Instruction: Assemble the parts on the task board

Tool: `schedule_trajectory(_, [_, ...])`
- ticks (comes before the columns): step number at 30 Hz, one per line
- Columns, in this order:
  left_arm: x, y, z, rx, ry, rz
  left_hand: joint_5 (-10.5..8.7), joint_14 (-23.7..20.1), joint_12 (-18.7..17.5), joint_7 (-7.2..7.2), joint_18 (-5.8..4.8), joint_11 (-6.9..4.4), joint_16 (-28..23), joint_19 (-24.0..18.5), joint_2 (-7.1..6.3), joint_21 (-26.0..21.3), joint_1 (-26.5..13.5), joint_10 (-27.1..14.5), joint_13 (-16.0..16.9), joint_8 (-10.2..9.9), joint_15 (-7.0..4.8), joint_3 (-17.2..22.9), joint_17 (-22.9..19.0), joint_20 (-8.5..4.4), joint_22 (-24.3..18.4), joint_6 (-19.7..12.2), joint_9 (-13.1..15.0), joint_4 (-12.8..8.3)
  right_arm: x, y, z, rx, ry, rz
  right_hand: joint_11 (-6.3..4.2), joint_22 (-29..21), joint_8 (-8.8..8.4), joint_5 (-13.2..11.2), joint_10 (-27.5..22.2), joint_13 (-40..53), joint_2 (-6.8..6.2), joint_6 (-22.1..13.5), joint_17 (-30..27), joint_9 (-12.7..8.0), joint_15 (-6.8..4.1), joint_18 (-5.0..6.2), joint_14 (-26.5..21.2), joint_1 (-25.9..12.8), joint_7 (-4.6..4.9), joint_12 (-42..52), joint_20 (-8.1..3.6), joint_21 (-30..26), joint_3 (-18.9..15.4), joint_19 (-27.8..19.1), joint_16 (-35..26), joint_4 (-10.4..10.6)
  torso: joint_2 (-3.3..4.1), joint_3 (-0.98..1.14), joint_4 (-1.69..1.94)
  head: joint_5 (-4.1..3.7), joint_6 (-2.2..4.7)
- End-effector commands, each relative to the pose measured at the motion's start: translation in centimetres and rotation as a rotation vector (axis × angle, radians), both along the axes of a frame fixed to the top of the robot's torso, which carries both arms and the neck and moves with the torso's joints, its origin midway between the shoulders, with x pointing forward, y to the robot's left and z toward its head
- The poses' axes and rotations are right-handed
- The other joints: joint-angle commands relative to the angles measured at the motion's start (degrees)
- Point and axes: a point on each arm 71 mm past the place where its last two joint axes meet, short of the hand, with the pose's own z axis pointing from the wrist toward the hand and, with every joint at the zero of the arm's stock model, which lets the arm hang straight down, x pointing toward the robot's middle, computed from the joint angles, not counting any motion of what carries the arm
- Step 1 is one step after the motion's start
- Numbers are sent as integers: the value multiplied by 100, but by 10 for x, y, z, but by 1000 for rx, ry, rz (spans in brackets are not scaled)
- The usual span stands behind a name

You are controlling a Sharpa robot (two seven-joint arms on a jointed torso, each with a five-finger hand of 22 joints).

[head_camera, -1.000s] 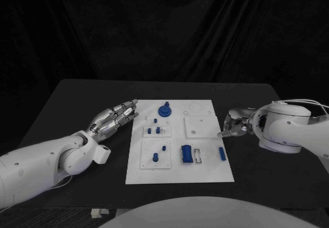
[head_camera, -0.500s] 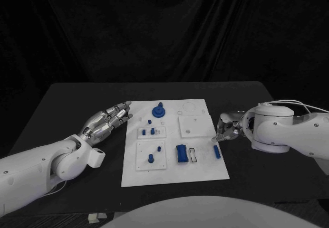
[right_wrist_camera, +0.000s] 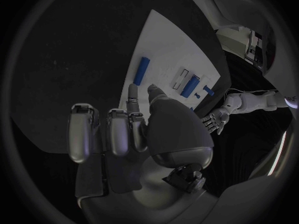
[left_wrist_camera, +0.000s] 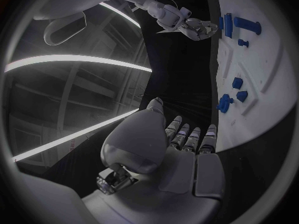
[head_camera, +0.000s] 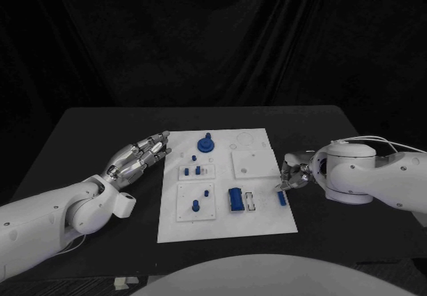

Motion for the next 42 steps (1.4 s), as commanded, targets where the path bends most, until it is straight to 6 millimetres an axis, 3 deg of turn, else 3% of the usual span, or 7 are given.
schedule_trajectory(1, [0,-2,1,-23,-5,-8,44,-2,10,9,107,1,-21,-7,0,24,63,22,4,35,-4,-5,-5,-27,-1,33,4,-6,-1,-2,-4,-49,7,-4,-12,1226,-26,-34,585,1507,-8,35,393,-8,-25,-12,399,12,12,15,-34,-45,-8,260,-29,-21,4,0,-3,9,-1])
schedule_trajectory(19, [1,-3,0,-21,2,-16,59,-2,7,12,106,18,-21,-3,5,27,88,19,4,31,6,6,-5,-24,2,28,2,-22,-11,0,-22,-39,42,8,2,1207,-150,17,585,1507,37,43,317,-25,-14,1,382,-8,28,15,-23,-101,1,234,-67,-18,-5,1,-2,29,-1])
schedule_trajectory(27, [2,-3,0,-20,3,-17,69,-2,3,15,104,27,-21,-3,14,27,107,17,3,25,10,18,-5,-21,1,15,0,-34,-12,4,-25,58,30,-7,73,1184,-681,1609,585,1507,99,-80,203,-217,65,16,365,700,123,15,44,-184,529,197,-124,-593,-6,0,-7,33,-1])
schedule_trajectory(29, [2,-4,-1,-20,3,-17,69,-2,3,15,104,27,-21,-3,14,27,107,17,3,25,10,18,-5,-21,1,15,0,-34,-12,5,-25,75,22,-8,86,1183,-734,1807,585,1507,89,-60,189,-232,89,17,363,718,139,15,63,-190,623,196,-130,-657,-9,2,-1,32,-1])
schedule_trajectory(31, [2,-4,-1,-20,3,-18,69,-2,3,15,104,27,-21,-3,14,27,107,17,3,25,10,18,-5,-21,1,15,0,-34,-12,6,-25,91,13,-8,94,1179,-814,1917,585,1507,97,-54,169,-251,123,21,359,790,158,15,90,-209,885,188,-138,-794,-10,2,4,30,-1])
schedule_trajectory(35, [3,-4,-1,-19,3,-18,76,-2,4,14,104,33,-21,-5,20,26,118,17,4,19,12,26,-5,-20,-1,1,-2,-40,-12,7,-25,132,-1,-20,133,1176,-973,1643,585,1507,-133,22,155,-255,193,29,355,623,214,15,130,-225,1989,179,-135,-1154,-7,3,2,45,-1])
schedule_trajectory(42, [3,-4,-1,-18,4,-18,81,-2,4,11,103,43,-21,-6,31,25,127,17,4,15,11,34,-5,-19,-3,-6,-3,-44,-12,9,-24,214,-6,-63,177,1176,-1055,1337,585,1507,-344,9,196,-182,204,27,359,312,270,15,174,-220,3062,175,-104,-1628,-4,0,-2,60,-1])
